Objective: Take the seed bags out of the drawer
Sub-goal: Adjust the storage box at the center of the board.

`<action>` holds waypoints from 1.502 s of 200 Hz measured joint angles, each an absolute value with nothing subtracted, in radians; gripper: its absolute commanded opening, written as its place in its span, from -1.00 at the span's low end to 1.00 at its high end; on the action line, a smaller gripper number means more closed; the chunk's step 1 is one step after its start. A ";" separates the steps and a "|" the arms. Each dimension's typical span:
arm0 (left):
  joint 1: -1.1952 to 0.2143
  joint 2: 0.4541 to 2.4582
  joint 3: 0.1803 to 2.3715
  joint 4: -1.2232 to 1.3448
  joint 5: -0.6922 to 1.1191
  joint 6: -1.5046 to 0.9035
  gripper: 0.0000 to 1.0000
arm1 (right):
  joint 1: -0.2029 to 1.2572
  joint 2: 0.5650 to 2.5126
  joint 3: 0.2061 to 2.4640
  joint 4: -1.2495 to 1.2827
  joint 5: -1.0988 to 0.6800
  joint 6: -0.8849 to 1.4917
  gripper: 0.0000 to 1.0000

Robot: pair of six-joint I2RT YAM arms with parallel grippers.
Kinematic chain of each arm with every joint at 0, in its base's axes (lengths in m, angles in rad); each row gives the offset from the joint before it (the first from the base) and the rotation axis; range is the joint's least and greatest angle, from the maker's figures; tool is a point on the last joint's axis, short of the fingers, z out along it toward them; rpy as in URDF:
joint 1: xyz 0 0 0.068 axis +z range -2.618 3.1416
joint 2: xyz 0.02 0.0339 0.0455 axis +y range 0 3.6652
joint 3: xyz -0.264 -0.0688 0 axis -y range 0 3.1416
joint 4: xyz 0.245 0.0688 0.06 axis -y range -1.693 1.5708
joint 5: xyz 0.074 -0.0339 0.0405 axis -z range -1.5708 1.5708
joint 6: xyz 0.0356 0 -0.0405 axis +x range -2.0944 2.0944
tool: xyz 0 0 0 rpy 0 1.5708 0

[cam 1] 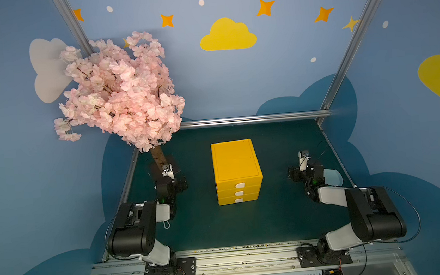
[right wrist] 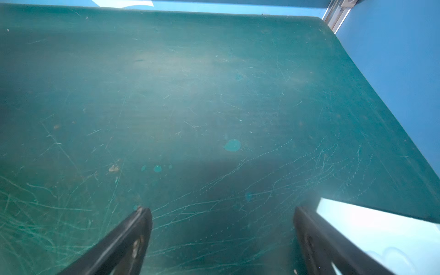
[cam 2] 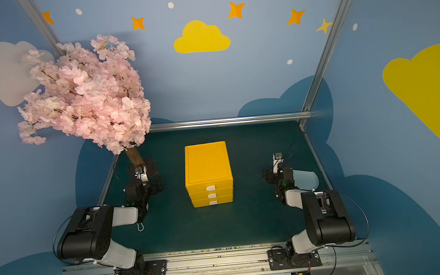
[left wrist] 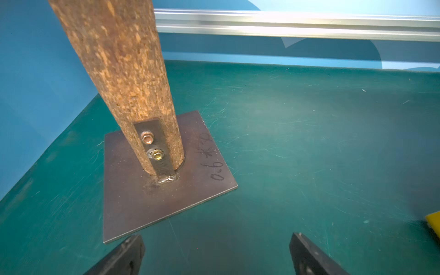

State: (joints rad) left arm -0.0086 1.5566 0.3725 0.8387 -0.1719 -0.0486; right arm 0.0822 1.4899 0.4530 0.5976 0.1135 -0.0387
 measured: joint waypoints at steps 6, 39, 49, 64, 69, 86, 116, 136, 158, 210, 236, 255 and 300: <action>-0.008 1.557 0.373 0.838 -0.171 -0.049 1.00 | 0.082 1.490 0.453 0.598 0.112 -0.040 0.97; -0.004 1.557 0.373 0.838 -0.163 -0.049 1.00 | 0.082 1.490 0.453 0.598 0.107 -0.043 0.96; -0.004 1.557 0.373 0.838 -0.160 -0.049 1.00 | 0.082 1.490 0.453 0.598 0.105 -0.043 0.96; -0.004 1.557 0.373 0.838 -0.157 -0.049 1.00 | 0.082 1.490 0.453 0.598 0.100 -0.044 0.97; -0.003 1.557 0.373 0.838 -0.157 -0.049 1.00 | 0.082 1.490 0.453 0.598 0.099 -0.044 0.97; -0.002 1.557 0.373 0.838 -0.156 -0.049 1.00 | 0.080 1.490 0.453 0.598 0.089 -0.046 0.97; -0.002 1.557 0.373 0.838 -0.156 -0.049 1.00 | 0.077 1.490 0.453 0.598 0.083 -0.046 0.96; -0.002 1.557 0.373 0.838 -0.156 -0.049 1.00 | 0.075 1.490 0.453 0.598 0.079 -0.046 0.97; -0.002 1.557 0.373 0.838 -0.156 -0.049 1.00 | 0.072 1.490 0.453 0.598 0.070 -0.046 0.97; -0.002 1.557 0.373 0.837 -0.155 -0.049 1.00 | 0.058 1.490 0.453 0.597 0.043 -0.046 0.97; -0.002 1.557 0.376 0.835 -0.153 -0.049 1.00 | 0.047 1.490 0.453 0.596 0.024 -0.043 0.97; -0.003 1.554 0.379 0.828 -0.155 -0.048 1.00 | 0.048 1.468 0.453 0.580 0.014 -0.043 0.97; -0.073 1.412 0.577 0.493 -0.249 -0.038 1.00 | 0.081 1.222 0.633 0.241 0.049 0.026 0.97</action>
State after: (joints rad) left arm -0.0734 1.4124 0.5774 0.4931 -0.2489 -0.0383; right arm 0.0807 1.2221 0.6327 0.2405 0.0494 0.0257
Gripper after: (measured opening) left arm 0.999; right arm 0.982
